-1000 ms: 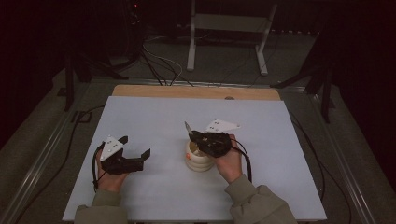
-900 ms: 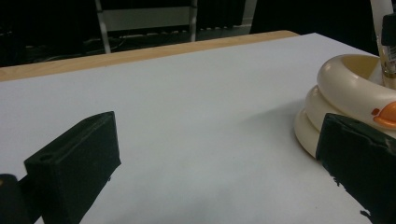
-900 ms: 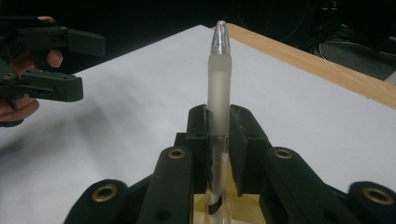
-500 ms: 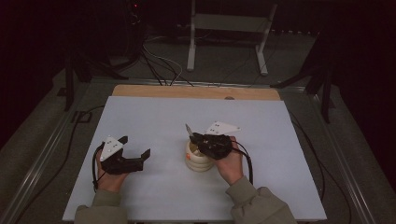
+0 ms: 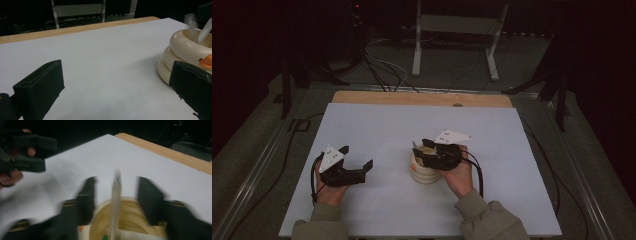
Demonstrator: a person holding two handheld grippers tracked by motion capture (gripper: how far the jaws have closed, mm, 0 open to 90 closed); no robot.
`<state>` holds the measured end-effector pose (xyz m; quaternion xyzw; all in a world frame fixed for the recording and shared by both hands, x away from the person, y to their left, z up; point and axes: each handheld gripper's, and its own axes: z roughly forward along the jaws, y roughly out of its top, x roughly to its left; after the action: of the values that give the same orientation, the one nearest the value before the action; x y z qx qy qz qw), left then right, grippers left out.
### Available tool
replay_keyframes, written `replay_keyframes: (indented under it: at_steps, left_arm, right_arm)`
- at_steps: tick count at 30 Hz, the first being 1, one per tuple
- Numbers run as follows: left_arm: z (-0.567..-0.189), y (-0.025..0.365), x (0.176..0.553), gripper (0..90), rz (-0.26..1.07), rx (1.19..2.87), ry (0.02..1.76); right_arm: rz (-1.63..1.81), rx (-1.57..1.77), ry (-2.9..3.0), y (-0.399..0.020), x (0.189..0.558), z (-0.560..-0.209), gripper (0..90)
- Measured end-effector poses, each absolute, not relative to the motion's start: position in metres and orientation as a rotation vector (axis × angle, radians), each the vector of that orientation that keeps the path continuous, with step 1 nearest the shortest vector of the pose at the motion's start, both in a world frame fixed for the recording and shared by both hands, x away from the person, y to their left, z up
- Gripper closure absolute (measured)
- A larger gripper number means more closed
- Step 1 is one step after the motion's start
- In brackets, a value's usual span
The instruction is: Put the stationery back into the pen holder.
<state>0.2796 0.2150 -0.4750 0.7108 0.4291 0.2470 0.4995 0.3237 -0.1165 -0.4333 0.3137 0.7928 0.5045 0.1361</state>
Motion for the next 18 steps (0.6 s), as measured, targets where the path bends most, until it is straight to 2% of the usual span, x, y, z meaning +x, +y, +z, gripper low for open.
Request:
replay_keyframes:
  at_steps: [1,2,3,6,9,18]
  left_arm:
    - [-0.4750,0.2149,0.2796,0.3,0.598,1.719,1.038]
    - [-0.4751,0.2149,0.2797,0.3,0.598,1.721,1.038]
    - [-0.4752,0.2148,0.2797,0.3,0.597,1.720,1.038]
    - [-0.4753,0.2146,0.2798,0.3,0.596,1.721,1.039]
    - [-0.4754,0.2145,0.2799,0.3,0.595,1.721,1.039]
    - [-0.4756,0.2147,0.2801,0.3,0.593,1.721,1.039]
  right_arm:
    - [1.459,0.915,2.283,-0.1160,0.3236,-0.4321,30.6]
    - [1.448,0.920,2.274,-0.1154,0.3234,-0.4314,23.7]
    - [1.449,0.922,2.266,-0.1152,0.3232,-0.4309,20.7]
    - [1.453,0.933,2.269,-0.1151,0.3238,-0.4307,14.7]
    - [1.441,0.940,2.278,-0.1138,0.3244,-0.4316,14.2]
    - [1.380,0.935,2.307,-0.1135,0.3270,-0.4285,4.0]
